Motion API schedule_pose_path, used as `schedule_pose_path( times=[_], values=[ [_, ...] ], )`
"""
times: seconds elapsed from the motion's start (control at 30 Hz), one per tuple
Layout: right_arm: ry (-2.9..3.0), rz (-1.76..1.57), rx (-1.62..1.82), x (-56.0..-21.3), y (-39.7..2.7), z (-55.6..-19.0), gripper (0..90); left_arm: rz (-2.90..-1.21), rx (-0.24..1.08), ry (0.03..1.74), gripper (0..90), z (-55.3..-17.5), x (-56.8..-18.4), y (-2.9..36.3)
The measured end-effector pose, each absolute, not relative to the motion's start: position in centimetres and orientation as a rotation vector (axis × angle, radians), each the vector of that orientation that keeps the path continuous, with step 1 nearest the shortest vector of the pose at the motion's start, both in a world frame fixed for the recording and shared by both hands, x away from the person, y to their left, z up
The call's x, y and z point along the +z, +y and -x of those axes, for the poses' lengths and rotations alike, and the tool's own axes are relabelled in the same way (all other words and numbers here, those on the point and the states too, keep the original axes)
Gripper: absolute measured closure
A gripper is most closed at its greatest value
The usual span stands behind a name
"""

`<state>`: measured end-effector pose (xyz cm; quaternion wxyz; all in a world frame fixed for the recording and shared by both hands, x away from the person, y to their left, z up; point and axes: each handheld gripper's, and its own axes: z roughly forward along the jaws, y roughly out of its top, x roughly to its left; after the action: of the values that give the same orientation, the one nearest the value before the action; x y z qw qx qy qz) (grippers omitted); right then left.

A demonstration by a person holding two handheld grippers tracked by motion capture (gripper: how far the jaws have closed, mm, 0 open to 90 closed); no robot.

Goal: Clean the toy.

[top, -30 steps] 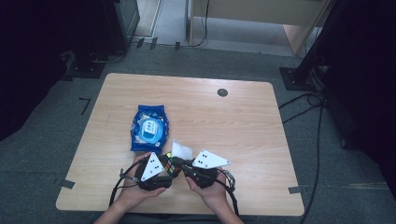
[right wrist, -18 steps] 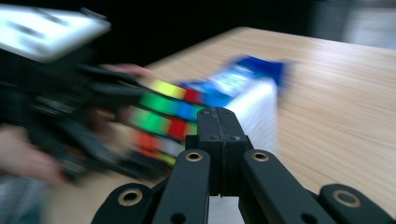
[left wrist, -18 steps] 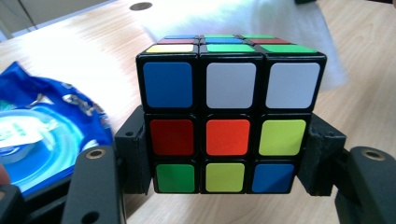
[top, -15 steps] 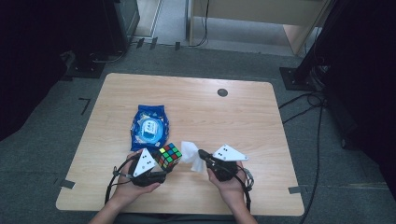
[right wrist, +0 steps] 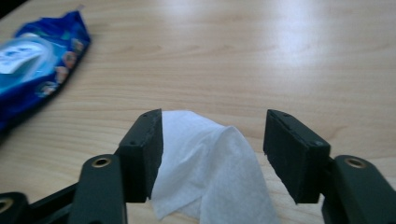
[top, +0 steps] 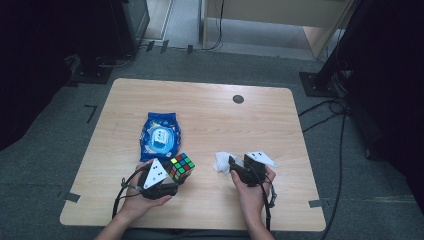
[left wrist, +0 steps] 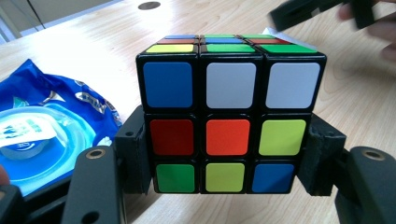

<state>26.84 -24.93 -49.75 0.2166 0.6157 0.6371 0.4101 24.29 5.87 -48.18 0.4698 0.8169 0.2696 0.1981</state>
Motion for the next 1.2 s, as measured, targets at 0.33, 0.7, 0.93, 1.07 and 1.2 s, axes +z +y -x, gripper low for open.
schedule_pose_path(
  times=[0.33, 0.7, 0.93, 1.07, 1.2],
  values=[
    [1.921, -1.629, 1.046, -51.2, -23.6, -27.6, 85.8, -2.012, 0.475, 0.65, 34.4, -24.0, -48.4, 5.7],
    [2.061, -1.139, 1.576, -45.8, -18.9, -24.0, 87.5, -2.05, 0.45, 0.582, 34.4, -23.2, -48.8, 3.7],
    [2.203, -1.091, 1.747, -45.5, -17.2, -23.6, 87.8, -2.065, 0.446, 0.573, 34.4, -23.1, -49.0, 3.6],
    [2.244, -0.991, 1.771, -44.7, -16.4, -22.6, 87.9, -2.027, 0.44, 0.617, 34.5, -23.5, -48.6, 4.4],
    [2.2, -1.013, 1.723, -44.5, -17.0, -22.4, 87.8, -2.002, 0.452, 0.63, 34.5, -23.7, -48.2, 5.1]
  ],
)
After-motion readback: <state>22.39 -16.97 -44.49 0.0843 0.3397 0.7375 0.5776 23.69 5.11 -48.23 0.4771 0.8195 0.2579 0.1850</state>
